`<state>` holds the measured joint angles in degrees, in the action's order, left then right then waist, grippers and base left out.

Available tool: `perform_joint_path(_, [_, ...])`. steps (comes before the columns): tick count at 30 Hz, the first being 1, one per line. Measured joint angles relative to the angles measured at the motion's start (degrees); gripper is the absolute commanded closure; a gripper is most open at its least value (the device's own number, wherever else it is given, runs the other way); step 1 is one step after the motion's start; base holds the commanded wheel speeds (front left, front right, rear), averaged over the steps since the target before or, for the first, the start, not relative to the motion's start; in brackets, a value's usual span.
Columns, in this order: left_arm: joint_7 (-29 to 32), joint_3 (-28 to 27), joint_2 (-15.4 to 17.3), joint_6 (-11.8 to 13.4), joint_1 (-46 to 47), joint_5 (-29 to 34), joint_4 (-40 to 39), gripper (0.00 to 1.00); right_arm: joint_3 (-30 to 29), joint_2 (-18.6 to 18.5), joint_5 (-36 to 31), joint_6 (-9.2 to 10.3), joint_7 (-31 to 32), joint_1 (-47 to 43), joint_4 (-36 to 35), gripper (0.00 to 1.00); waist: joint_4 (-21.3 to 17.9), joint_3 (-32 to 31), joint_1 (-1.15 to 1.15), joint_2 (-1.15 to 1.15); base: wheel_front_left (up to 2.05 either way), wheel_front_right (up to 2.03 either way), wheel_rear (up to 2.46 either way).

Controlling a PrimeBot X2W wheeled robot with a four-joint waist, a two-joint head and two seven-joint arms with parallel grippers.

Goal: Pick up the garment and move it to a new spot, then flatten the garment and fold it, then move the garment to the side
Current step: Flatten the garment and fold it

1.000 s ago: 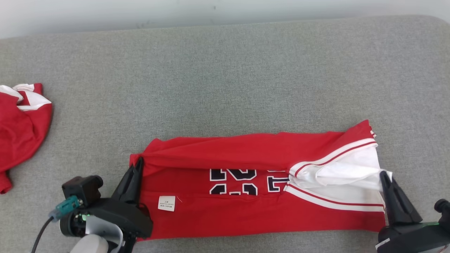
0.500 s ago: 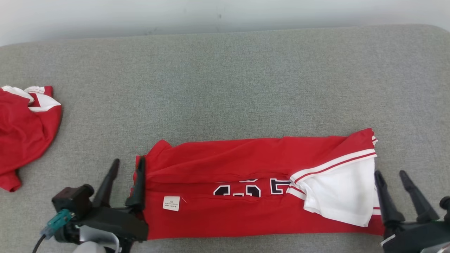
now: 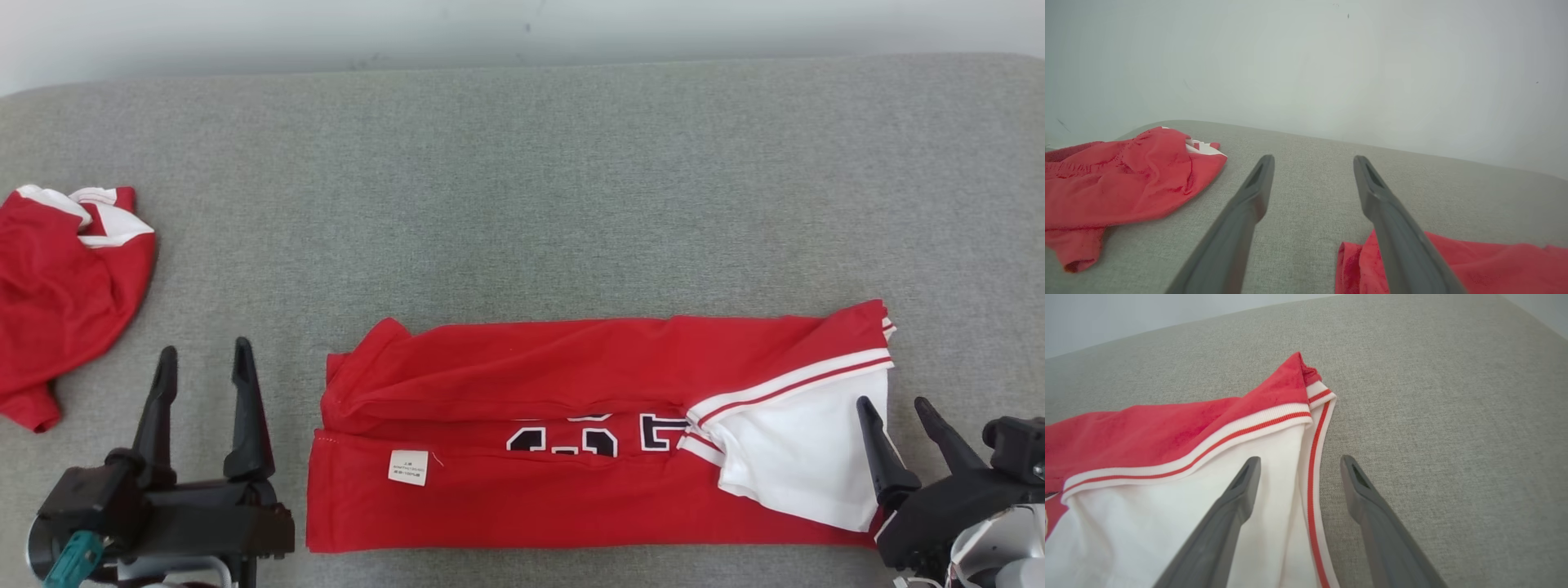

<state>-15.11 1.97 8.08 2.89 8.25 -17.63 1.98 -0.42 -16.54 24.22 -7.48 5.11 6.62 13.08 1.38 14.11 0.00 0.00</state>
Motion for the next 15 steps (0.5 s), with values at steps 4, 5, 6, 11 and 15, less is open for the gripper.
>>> perform_joint_path(4, [0.00, -2.57, -1.82, -1.90, -1.31, 3.19, 0.23, 0.00, 1.12, -0.29, 0.49, 0.00, 0.82, 1.38, 3.61, 0.00, 0.64, 0.11, 0.00, 0.00, 0.00, 0.00, 0.00])
perform_joint_path(5, [0.00, -3.02, -2.04, -2.26, -1.67, 4.22, 0.45, 0.00, 1.41, -0.36, 0.68, 0.00, 1.14, 1.51, 4.46, 0.00, 0.80, 0.10, 0.00, 0.00, 0.00, 0.00, 0.00])
perform_joint_path(6, [0.00, -3.46, -2.30, -2.49, -1.88, 4.82, 0.63, 0.00, 1.72, -0.46, 0.90, 0.00, 1.67, 1.59, 5.32, 0.00, 0.94, 0.09, 0.00, 0.00, 0.00, 0.00, 0.00])
perform_joint_path(11, [0.00, -5.24, -3.54, -3.64, -2.61, 6.68, 1.16, 0.00, 3.42, -0.75, 2.31, 0.01, 2.30, 1.98, 6.65, 1.00, 1.33, -0.05, 0.00, 0.00, 0.00, 0.00, 0.00])
perform_joint_path(15, [0.00, -7.05, -4.21, -4.97, -2.87, 7.50, 2.05, 0.00, 4.50, -0.96, 4.01, -0.03, 2.35, 2.35, 7.28, 1.00, 1.22, -0.42, 0.00, 0.00, 0.00, 0.00, 0.00])
